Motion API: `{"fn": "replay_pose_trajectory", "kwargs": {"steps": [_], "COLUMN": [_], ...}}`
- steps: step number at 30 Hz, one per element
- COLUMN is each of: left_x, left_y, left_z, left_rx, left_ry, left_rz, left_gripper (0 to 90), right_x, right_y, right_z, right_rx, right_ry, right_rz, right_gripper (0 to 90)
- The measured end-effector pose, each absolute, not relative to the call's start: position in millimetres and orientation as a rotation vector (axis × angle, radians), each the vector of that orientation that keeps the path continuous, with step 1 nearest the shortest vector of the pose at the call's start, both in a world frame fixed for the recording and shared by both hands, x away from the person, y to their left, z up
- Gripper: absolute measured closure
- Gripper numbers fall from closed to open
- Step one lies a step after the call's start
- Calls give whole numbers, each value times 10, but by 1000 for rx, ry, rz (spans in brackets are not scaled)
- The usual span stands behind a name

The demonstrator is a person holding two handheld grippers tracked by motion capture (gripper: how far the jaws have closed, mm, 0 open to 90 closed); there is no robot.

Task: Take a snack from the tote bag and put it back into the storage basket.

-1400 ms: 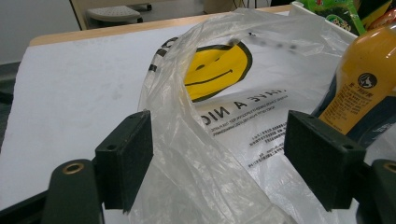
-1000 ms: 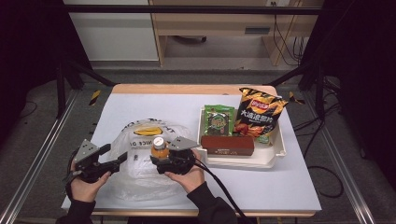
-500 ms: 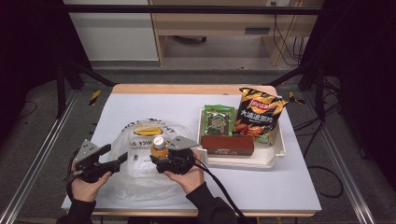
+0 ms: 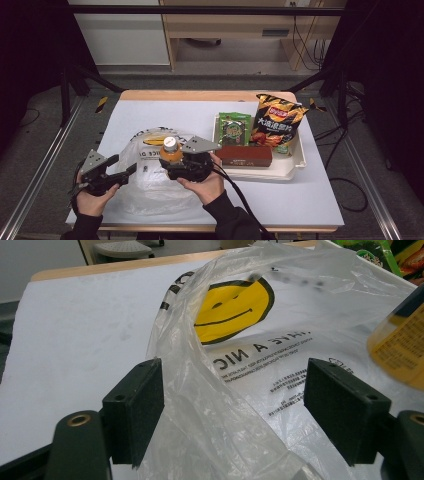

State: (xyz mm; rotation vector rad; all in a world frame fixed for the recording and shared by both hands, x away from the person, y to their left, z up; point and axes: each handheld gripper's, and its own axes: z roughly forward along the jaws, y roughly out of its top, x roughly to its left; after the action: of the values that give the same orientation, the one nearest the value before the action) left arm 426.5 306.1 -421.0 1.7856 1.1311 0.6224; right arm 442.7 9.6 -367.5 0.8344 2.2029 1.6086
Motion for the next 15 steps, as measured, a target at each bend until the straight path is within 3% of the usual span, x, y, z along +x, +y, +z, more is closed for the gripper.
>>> {"fn": "replay_pose_trajectory", "kwargs": {"steps": [15], "left_x": [4261], "left_y": [3053], "left_z": [-4206], "left_rx": [1784], "left_ry": [1128], "left_rz": [626], "left_gripper": [238], "right_x": [4349], "right_y": [-363], "right_z": [-3423], "right_rx": [840], "right_ry": [2157], "right_rz": [1591], "right_gripper": [303]}}
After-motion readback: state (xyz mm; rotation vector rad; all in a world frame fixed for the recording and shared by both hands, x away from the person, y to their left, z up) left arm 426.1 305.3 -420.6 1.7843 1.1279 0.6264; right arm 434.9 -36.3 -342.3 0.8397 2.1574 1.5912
